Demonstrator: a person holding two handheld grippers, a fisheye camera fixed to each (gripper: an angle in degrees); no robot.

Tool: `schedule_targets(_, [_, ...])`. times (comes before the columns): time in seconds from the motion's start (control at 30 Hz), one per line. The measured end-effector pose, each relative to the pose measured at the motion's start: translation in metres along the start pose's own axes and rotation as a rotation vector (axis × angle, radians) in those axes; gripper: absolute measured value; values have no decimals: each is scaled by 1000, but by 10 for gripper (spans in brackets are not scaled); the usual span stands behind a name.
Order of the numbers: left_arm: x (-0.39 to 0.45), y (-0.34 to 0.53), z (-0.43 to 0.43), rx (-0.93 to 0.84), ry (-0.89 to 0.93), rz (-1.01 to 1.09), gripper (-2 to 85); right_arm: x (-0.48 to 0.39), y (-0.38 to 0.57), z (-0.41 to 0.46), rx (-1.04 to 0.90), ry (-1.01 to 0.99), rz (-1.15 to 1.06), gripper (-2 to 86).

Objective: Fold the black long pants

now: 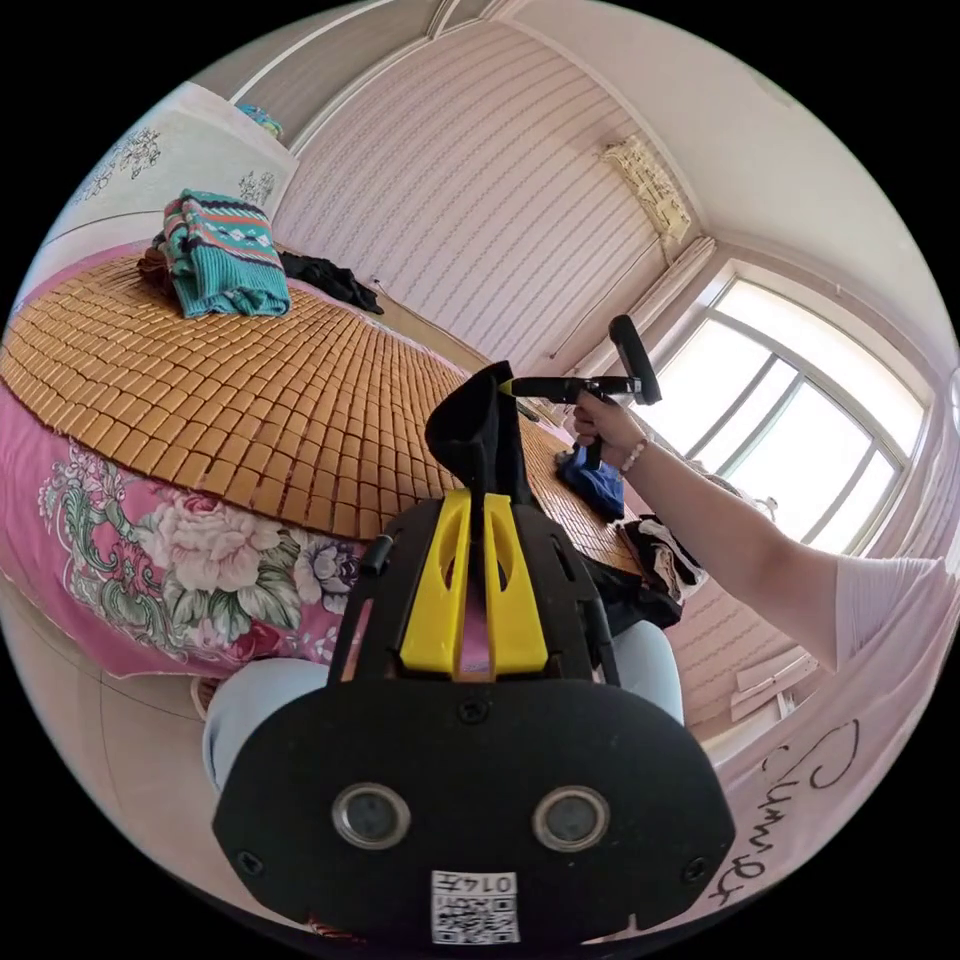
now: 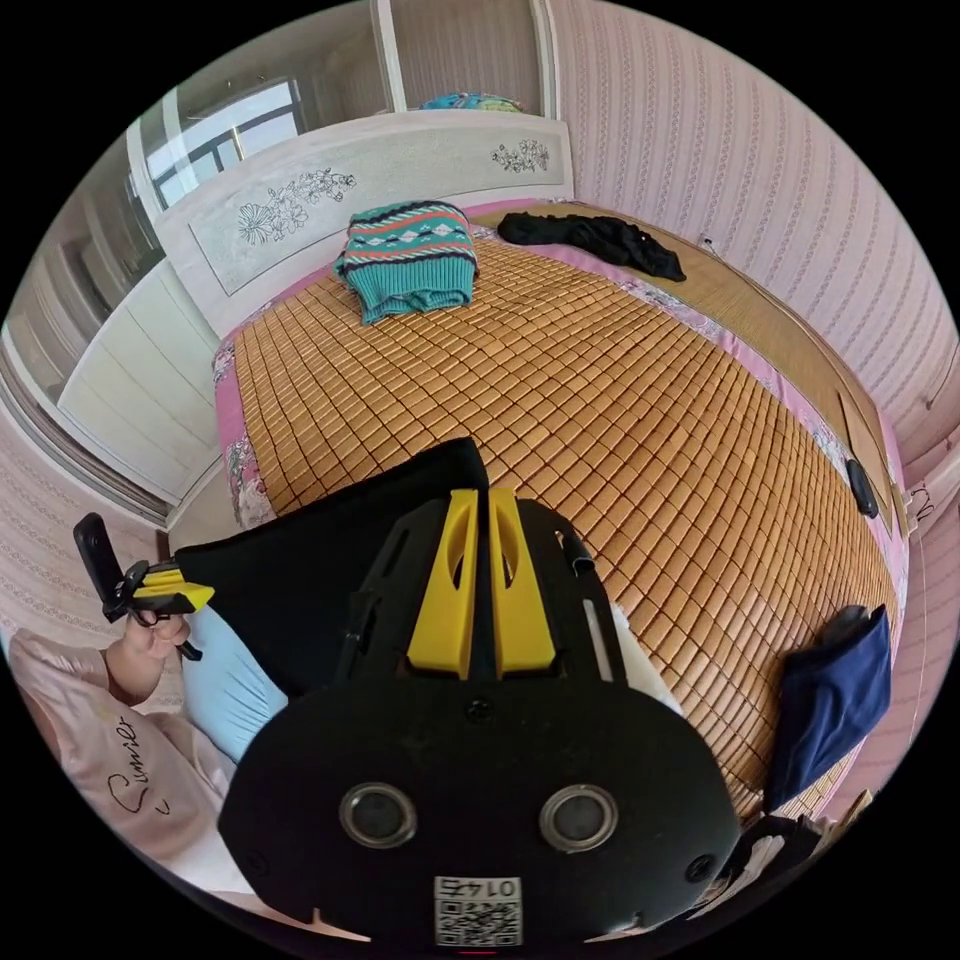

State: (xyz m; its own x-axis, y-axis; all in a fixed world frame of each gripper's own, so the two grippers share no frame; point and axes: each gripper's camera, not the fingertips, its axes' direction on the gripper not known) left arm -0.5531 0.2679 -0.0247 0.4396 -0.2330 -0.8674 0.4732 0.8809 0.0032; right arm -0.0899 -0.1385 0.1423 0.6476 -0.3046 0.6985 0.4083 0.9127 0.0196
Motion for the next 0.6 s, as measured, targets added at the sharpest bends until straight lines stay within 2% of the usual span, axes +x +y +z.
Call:
schedule_targets(0.13, [2,-45,-22,185,52,60,-8,-26,-67,-62,187,79,-105,8])
schedule_targets(0.2, [4,-66,-49,288,-42,116,-8,-46,-108,-85,266,36,-177,9])
schedule_targets(0.27, [-13,-85,-85,360,-158,126,-6,-69,-154,-90,270,-97,-224,12])
schedule_targets(0.33, [-41,-90,-101,330,-273,95,-3,-102,-203,-58,213,-220,-256,20])
schedule_targets(0.4, [-77,-87,-104,240,-434,53,5,-127,-219,-12,160,-243,-268,31])
schedule_targets(0.47, [-141,-66,-101,135,-612,-93,33,-143,-216,39,89,-245,-248,47])
schedule_targets(0.53, [-181,-45,-102,75,-628,-203,46,-142,-190,92,-9,-248,-245,68])
schedule_targets(0.6, [-197,-25,-107,59,-638,-244,52,-122,-162,109,-79,-254,-254,79])
